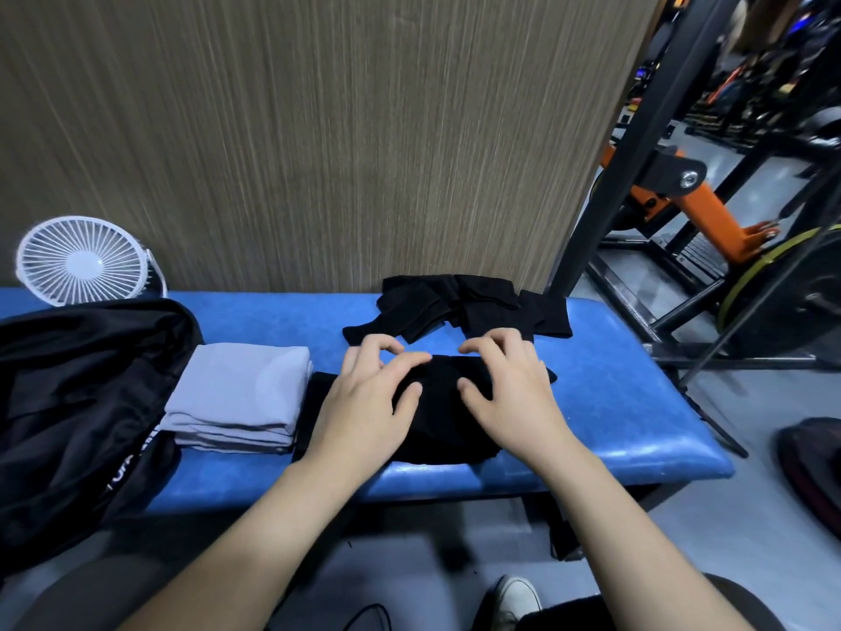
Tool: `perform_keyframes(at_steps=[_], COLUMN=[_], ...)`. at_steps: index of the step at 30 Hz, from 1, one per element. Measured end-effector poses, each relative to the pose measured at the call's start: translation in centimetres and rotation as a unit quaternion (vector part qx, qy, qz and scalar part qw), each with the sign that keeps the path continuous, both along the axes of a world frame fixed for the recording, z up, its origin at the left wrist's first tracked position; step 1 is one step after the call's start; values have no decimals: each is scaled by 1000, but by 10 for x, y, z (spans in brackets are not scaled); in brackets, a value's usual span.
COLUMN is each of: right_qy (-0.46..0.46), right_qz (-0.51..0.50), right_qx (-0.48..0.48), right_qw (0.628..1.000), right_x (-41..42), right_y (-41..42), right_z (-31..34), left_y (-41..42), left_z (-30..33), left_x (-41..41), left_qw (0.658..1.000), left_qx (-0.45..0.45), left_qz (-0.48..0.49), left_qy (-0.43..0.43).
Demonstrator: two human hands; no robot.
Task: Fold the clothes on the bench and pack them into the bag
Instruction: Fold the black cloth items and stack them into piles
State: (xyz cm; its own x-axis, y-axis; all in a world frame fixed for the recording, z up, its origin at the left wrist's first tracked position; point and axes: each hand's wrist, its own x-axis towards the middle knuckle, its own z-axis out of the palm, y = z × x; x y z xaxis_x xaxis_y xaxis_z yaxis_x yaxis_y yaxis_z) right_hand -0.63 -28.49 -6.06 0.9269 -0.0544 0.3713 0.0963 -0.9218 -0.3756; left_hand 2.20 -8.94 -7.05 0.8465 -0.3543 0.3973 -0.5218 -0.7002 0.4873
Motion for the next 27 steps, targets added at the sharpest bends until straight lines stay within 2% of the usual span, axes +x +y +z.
perform_keyframes(at_steps=[2,5,10,14,16,19,21,24,27], right_qy=[48,150,177,199,211,177,143,139,192], right_qz=[36,54,47,53,50,19,-19,-61,-93], right_qx=[-32,-49,-37,-53,-20,103,183,219,204], right_qw=[998,986,982,977,976,979,972,964,955], right_x=[0,2,8,12,17,33,47,74,106], right_y=[1,3,6,1,-4,-11,-11,-10,-9], right_z=[-5,-14,-13,-6,1,13,18,17,8], left_y=[0,0,0,3,5,3,-1,-6,-10], left_z=[-5,-13,-13,-11,-8,-1,3,9,12], left_x=[0,3,7,12,18,28,39,66,99], left_qw=[998,994,991,993,993,991,990,990,984], left_qx=[59,111,132,101,49,-42,-67,-46,49], left_qz=[-19,-13,-5,-33,-41,-11,20,63,93], left_qy=[-21,-1,1,59,95,129,126,121,141])
